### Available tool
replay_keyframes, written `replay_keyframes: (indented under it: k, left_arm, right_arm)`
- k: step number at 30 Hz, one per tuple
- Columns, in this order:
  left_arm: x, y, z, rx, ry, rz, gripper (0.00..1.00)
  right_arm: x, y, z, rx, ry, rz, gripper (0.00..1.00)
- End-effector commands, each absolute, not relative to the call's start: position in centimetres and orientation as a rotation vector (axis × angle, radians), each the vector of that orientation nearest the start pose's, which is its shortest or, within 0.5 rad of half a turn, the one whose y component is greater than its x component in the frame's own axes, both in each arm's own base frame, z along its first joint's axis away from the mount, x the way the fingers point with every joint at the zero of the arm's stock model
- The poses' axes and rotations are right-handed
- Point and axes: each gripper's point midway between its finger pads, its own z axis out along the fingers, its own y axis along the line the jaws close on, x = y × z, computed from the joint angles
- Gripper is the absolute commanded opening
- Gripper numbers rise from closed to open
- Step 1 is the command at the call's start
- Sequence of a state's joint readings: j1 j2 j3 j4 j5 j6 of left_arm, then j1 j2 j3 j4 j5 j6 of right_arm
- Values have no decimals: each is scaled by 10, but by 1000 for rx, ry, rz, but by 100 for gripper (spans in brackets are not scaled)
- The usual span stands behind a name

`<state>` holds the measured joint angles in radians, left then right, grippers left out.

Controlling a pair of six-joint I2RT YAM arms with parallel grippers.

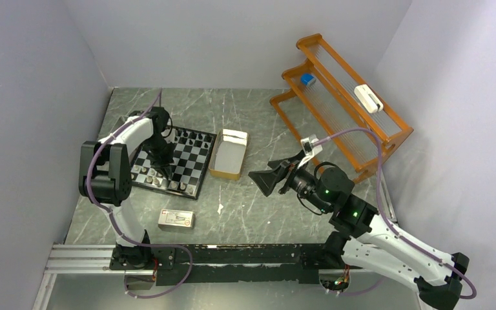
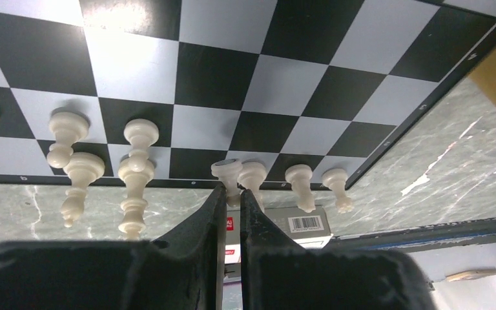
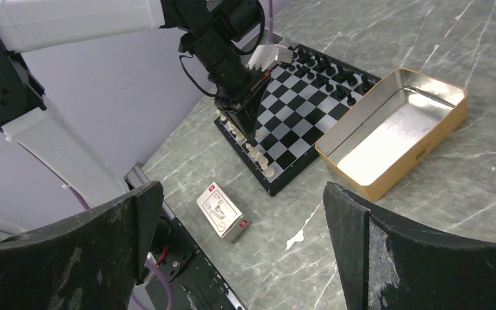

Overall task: Set up the chess pieces on the board
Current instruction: Place the chess piece on the chessboard.

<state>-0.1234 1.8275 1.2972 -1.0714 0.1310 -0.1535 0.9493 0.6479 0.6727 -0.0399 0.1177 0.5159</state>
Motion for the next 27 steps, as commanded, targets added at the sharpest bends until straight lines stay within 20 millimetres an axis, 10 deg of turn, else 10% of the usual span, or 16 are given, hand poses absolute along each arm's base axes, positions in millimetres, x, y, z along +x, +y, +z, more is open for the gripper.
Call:
replay_keyframes:
  k: [1,27]
  left_arm:
    - [270,-56,56,-40,3205,-117,6]
    - [281,-52,48,-7,3236,-78,12]
  right_arm:
    - [177,243,294,-266,1683,1017,100]
    - [176,239,300,-248,1668,1021,100]
